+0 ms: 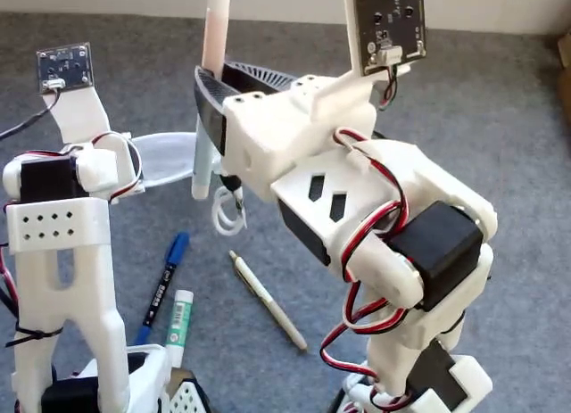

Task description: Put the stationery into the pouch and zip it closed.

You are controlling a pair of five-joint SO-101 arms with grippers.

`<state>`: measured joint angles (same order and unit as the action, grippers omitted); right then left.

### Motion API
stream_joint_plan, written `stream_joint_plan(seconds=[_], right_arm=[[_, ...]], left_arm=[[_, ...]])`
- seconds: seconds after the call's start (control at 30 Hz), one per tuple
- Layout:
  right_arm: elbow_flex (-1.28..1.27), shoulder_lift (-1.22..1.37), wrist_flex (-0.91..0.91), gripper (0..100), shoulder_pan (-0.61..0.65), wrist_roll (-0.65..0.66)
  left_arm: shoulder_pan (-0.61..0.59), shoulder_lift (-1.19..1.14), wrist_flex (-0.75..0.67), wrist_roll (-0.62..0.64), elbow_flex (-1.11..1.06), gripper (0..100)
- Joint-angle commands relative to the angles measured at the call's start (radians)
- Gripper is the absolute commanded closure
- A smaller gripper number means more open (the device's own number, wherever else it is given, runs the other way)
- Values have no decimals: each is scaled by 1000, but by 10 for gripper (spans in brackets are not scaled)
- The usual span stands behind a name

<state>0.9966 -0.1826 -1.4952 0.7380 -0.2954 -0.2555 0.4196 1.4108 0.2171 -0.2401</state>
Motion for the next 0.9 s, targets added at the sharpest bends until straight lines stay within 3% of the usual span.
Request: stream_joint_plan(seconds=[0.0, 0.2, 0.6, 0.87], right_arm=[[5, -41, 42, 995, 13, 15], [7, -45, -25, 995, 81, 95], [18, -53, -245, 995, 137, 97], [4, -168, -266, 995, 147, 97]], left_arm=[[-19, -15, -18, 6, -8, 989], [-21, -15, -18, 6, -8, 989], [-21, -15, -20, 5, -10, 989], [-21, -13, -21, 5, -18, 989]])
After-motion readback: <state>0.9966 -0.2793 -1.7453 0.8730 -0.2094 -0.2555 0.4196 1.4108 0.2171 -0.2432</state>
